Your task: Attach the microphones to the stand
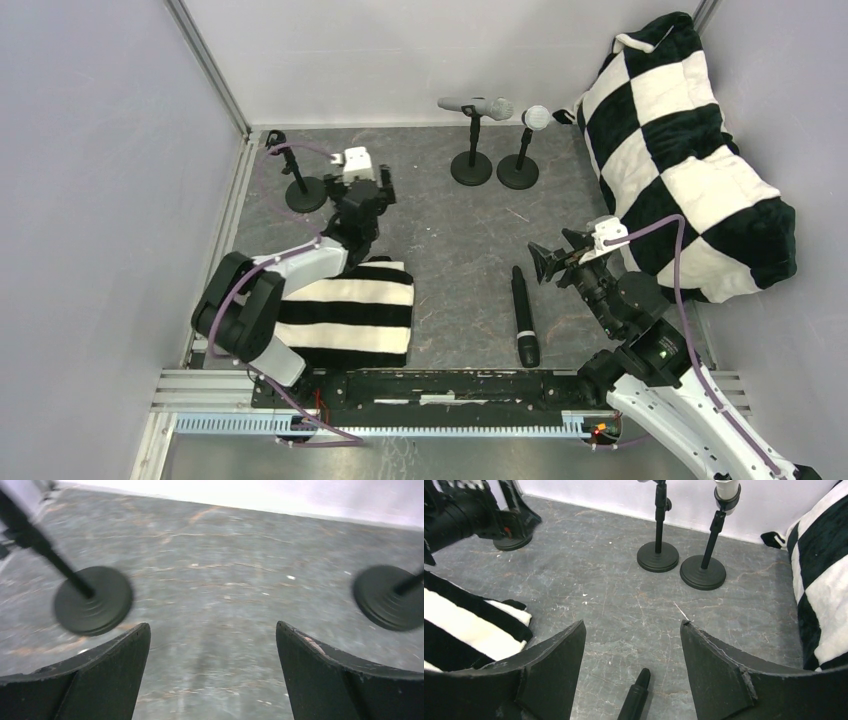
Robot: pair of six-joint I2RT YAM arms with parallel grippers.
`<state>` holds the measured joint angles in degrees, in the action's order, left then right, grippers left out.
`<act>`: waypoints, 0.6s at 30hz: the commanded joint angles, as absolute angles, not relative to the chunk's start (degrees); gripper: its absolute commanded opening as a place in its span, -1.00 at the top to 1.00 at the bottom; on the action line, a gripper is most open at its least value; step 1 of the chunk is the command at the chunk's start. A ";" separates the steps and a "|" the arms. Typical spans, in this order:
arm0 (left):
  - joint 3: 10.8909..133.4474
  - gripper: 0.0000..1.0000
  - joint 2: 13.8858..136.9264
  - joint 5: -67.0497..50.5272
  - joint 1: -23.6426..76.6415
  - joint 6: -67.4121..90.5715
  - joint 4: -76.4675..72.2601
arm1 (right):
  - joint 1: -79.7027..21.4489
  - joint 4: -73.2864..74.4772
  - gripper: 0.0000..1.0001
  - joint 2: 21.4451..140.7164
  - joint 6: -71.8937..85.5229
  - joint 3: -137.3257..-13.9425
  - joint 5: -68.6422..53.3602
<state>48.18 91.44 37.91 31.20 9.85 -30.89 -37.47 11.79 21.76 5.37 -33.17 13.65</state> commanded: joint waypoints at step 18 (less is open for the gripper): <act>45.74 -1.00 99.05 38.62 7.76 10.42 -41.21 | -37.51 12.48 -0.52 22.92 4.10 -34.94 12.43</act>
